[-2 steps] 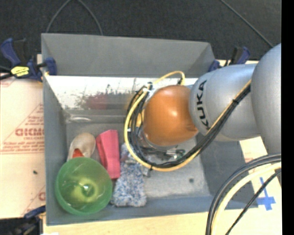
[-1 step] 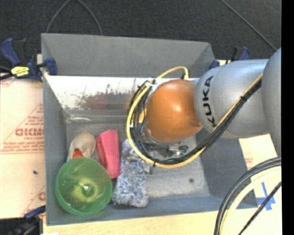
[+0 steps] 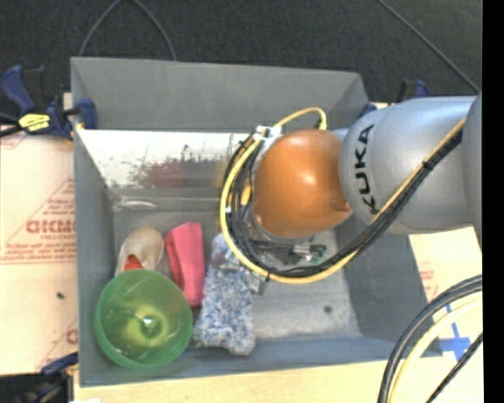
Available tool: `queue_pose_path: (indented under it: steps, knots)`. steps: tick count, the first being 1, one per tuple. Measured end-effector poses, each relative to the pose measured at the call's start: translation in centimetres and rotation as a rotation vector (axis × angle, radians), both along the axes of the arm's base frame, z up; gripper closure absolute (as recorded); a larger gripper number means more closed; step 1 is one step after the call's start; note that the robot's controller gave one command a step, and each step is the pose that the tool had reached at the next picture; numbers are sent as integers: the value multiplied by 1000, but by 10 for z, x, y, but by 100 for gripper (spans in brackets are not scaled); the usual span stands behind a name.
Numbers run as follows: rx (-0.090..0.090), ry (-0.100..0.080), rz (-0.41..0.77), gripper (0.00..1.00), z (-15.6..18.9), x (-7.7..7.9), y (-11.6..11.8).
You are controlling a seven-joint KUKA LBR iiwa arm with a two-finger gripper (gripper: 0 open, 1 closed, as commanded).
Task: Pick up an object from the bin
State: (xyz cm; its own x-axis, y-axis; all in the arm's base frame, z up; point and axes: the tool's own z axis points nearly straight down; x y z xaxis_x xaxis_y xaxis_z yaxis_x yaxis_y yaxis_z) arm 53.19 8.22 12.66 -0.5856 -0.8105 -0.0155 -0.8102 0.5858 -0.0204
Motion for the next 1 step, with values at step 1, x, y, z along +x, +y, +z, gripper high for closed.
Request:
queue_pose_path:
  steps: [1]
  knots:
    - [0, 1, -3, 100, 17, 0, 0]
